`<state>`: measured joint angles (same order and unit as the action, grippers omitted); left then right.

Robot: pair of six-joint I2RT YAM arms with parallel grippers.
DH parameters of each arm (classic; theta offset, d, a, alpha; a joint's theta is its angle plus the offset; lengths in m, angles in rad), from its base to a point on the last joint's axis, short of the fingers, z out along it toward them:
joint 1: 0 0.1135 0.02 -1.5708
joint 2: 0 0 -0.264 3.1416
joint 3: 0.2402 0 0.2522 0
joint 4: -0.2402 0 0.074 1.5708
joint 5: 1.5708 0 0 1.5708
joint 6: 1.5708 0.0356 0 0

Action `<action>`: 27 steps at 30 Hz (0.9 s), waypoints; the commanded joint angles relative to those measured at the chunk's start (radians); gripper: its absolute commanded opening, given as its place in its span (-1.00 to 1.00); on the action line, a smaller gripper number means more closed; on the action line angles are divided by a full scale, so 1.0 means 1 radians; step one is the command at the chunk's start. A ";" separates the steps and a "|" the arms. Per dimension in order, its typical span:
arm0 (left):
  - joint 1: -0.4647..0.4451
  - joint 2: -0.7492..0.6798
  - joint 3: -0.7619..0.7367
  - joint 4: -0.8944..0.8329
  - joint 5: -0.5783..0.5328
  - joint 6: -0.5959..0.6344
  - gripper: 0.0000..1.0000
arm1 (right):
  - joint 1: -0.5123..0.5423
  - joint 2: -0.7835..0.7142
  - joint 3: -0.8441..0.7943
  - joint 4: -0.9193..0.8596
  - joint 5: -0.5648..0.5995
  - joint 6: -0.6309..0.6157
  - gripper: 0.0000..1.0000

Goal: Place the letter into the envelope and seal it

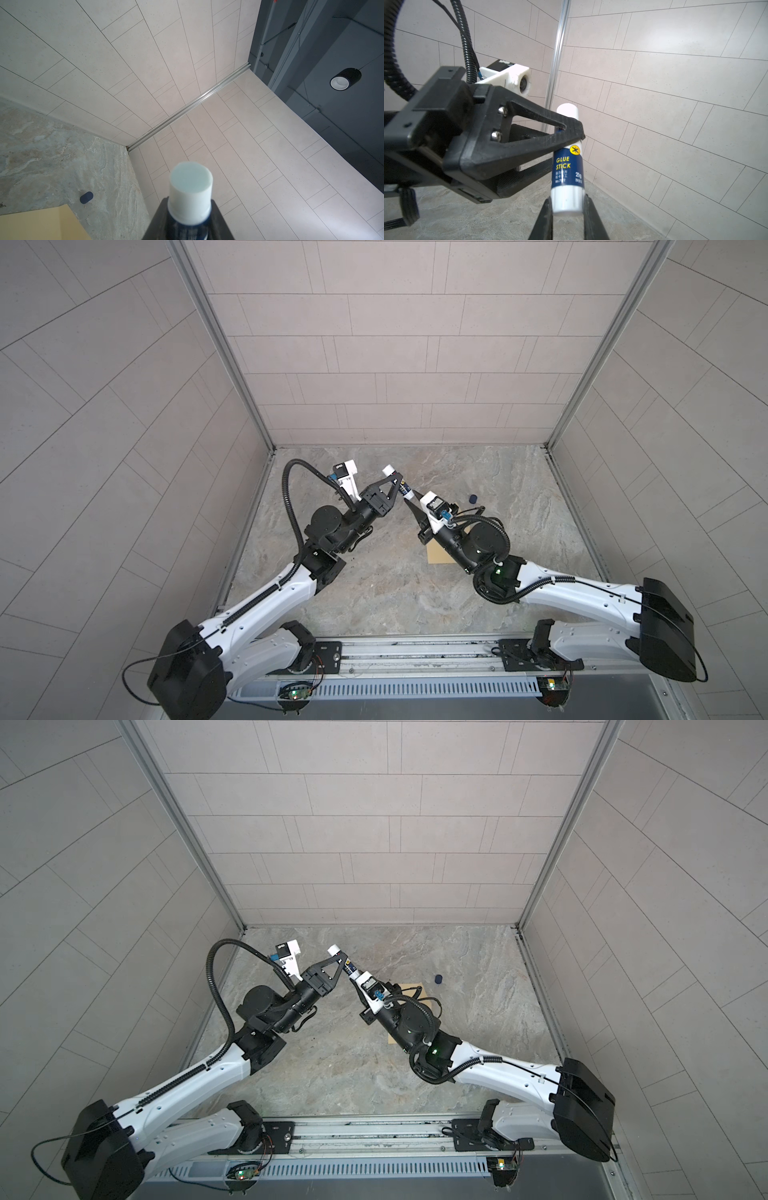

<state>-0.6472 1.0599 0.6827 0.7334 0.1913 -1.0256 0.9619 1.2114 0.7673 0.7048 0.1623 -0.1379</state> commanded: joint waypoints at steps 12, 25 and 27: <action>-0.005 0.016 -0.003 0.170 0.195 0.194 -1.00 | -0.274 0.033 0.099 0.169 -0.738 0.956 -1.00; -0.006 -0.015 0.016 0.035 0.061 0.178 -1.00 | -0.066 -0.112 0.080 -0.242 -0.200 0.109 -0.06; -0.005 -0.017 0.021 0.027 0.048 0.169 -1.00 | -0.005 -0.116 0.045 -0.203 -0.077 -0.058 0.13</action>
<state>-0.6483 1.0557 0.6827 0.8051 0.2565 -0.8616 0.8848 1.1297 0.8364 0.5053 -0.1658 0.1761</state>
